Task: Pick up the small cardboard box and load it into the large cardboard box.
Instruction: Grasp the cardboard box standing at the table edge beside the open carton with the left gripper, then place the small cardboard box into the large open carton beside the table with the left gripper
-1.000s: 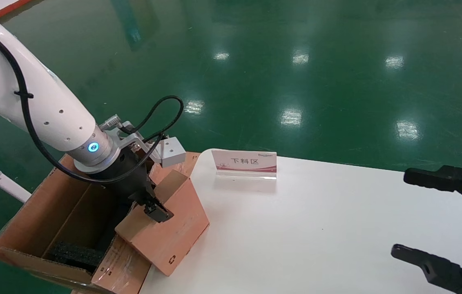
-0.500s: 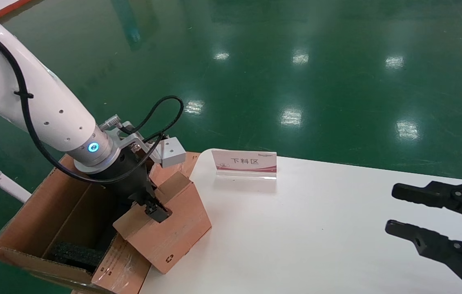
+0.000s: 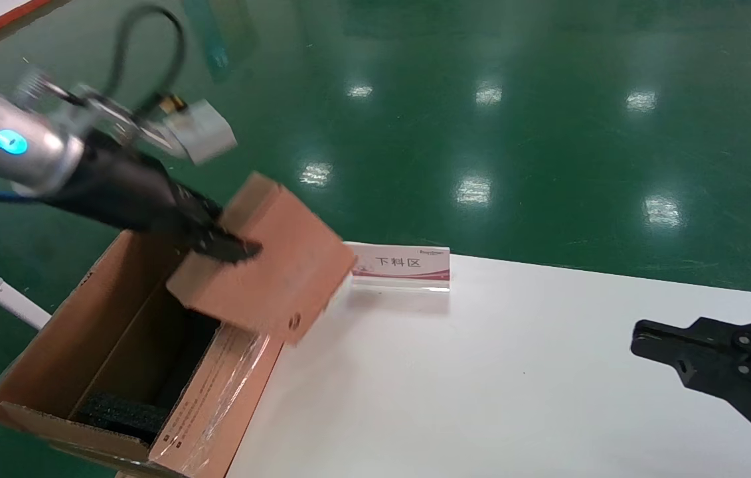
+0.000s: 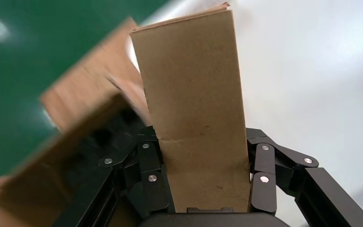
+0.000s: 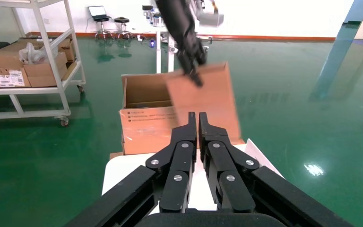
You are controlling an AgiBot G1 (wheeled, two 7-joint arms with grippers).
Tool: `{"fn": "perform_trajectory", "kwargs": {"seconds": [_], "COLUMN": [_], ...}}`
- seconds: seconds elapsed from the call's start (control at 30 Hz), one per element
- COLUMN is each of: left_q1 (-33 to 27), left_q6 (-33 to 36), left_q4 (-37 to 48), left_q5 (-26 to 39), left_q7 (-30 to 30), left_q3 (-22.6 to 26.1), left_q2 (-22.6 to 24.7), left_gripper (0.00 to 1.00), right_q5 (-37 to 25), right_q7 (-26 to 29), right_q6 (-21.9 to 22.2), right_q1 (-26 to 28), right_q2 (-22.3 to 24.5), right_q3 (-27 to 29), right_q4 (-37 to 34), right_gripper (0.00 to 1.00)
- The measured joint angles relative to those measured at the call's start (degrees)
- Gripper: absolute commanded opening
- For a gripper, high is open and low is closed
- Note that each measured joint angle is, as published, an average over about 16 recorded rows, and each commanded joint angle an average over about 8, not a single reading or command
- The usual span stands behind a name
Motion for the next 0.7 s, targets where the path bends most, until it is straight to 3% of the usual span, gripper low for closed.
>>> {"fn": "perform_trajectory", "kwargs": {"seconds": [0.37, 0.7], "left_q1": [-9.2, -16.8], "left_q6": [2.5, 6.8], "left_q4": [7.3, 16.3], "left_q5": [1.4, 5.5], "left_q7": [5.7, 10.8], "left_q3": [-3.3, 5.3], "left_q2": [-3.1, 0.1], "left_gripper": [0.0, 0.0], "right_q5": [0.0, 0.1], "right_q7": [0.0, 0.0], "right_q6": [0.0, 0.0], "right_q1": [0.0, 0.0], "right_q2": [0.0, 0.0], "right_q3": [0.0, -0.1], "right_q4": [0.0, 0.0], "right_gripper": [0.0, 0.0]}}
